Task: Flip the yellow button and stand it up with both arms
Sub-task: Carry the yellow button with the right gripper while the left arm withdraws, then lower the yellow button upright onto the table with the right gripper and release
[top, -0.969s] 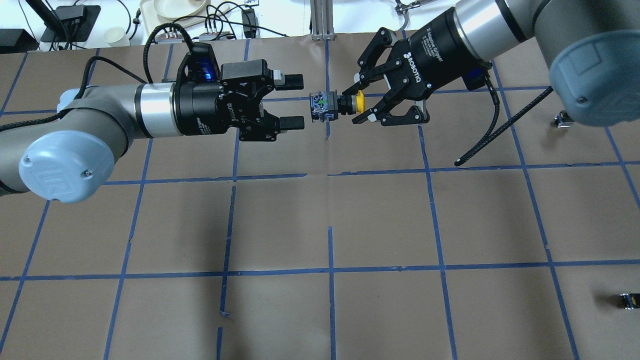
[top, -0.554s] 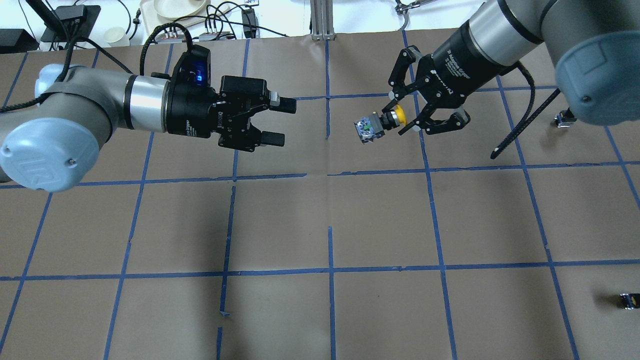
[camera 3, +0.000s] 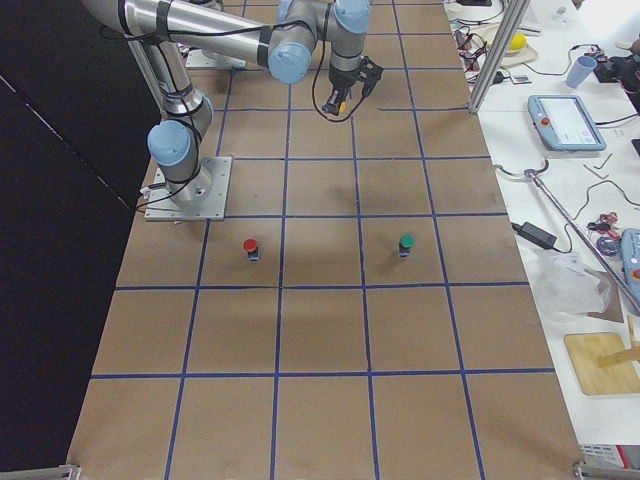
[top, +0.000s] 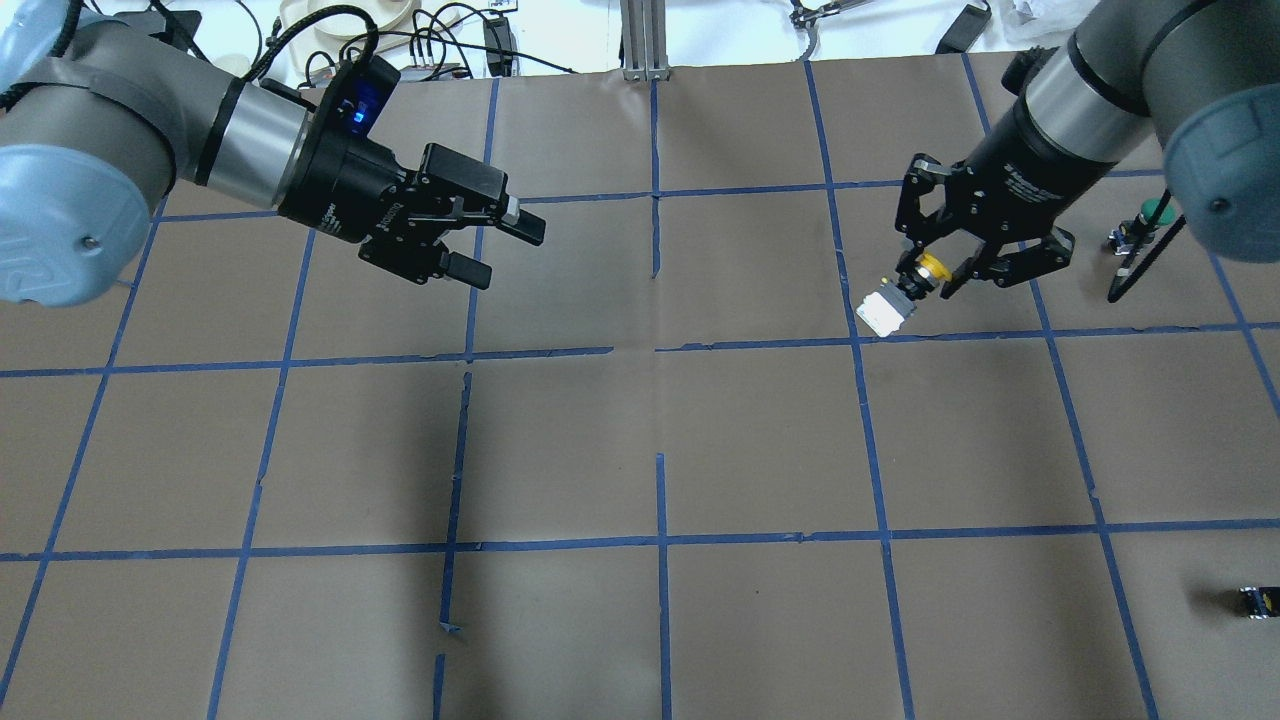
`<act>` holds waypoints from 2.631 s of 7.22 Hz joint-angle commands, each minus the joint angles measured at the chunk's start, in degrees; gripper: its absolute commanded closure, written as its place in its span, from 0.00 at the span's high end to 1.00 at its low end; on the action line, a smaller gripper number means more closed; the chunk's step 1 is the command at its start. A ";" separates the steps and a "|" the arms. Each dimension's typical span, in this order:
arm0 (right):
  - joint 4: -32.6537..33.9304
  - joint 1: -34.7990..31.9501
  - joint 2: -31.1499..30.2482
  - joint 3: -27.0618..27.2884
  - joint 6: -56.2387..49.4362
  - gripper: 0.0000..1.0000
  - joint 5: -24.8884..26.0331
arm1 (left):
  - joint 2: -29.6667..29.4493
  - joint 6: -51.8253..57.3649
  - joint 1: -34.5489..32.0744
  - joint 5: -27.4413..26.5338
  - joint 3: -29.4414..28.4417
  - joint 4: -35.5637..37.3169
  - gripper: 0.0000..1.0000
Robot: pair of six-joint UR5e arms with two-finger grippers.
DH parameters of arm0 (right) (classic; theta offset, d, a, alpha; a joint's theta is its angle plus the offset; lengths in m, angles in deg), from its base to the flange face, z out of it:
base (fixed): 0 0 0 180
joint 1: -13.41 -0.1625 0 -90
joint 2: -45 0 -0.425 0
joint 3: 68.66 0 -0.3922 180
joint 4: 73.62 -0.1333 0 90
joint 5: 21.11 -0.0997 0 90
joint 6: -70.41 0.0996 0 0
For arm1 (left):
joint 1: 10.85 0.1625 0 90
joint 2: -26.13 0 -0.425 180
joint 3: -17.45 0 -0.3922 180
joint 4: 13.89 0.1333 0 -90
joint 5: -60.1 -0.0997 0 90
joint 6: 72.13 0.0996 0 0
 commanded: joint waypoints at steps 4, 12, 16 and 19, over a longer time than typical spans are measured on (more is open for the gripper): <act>27.76 19.62 -0.31 15.33 -40.83 0.13 3.89 | -1.33 -3.13 -5.81 -30.91 -10.17 4.05 1.00; 62.41 34.32 8.71 29.34 -71.38 0.08 -8.13 | -0.10 -15.10 -7.77 -39.20 -9.73 1.34 1.00; 66.41 35.82 10.41 30.31 -72.88 0.08 -10.25 | 0.70 -16.95 -7.95 -40.04 -9.21 0.09 1.00; 66.58 37.23 10.33 33.11 -73.07 0.12 -12.81 | 0.78 -16.08 -7.68 -36.87 -8.86 0.27 1.00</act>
